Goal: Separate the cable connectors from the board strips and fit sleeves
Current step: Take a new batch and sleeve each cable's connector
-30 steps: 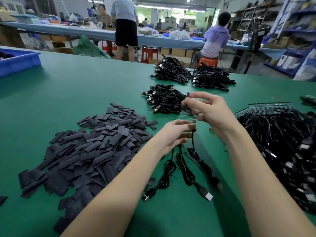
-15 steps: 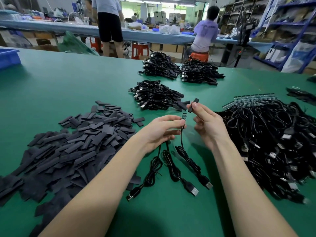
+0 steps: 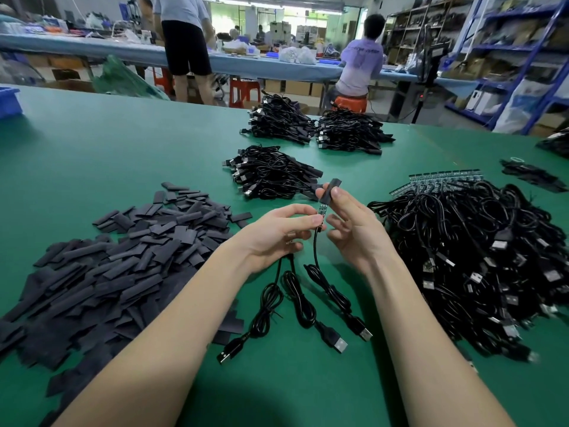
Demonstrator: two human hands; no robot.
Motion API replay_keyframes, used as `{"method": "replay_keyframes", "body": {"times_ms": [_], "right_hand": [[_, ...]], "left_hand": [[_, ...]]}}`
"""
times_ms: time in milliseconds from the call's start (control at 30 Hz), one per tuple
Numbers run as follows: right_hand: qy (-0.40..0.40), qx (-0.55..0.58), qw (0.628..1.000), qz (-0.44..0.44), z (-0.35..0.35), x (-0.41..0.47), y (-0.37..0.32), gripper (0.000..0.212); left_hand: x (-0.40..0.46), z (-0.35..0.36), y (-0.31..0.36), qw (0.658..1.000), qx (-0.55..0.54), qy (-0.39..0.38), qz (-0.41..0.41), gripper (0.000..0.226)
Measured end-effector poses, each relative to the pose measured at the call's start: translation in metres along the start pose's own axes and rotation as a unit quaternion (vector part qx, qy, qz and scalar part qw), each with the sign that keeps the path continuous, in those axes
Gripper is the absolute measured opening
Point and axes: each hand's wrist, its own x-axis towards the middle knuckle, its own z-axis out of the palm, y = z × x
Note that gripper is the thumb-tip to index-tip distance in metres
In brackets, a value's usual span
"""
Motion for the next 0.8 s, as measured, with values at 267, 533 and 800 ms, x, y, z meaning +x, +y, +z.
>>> {"method": "replay_keyframes", "body": {"times_ms": [267, 533, 800], "right_hand": [[-0.078, -0.041, 0.995, 0.052, -0.004, -0.001, -0.002, 0.028], [0.061, -0.046, 0.997, 0.010, -0.005, 0.003, 0.004, 0.026], [0.098, -0.016, 0.995, 0.019, -0.002, 0.003, 0.007, 0.017]], "left_hand": [[-0.003, -0.011, 0.013, 0.997, 0.078, 0.023, 0.010, 0.037], [0.000, -0.003, 0.012, 0.938, 0.308, 0.100, 0.123, 0.021], [0.001, 0.008, 0.004, 0.907, 0.325, 0.166, 0.211, 0.013]]}}
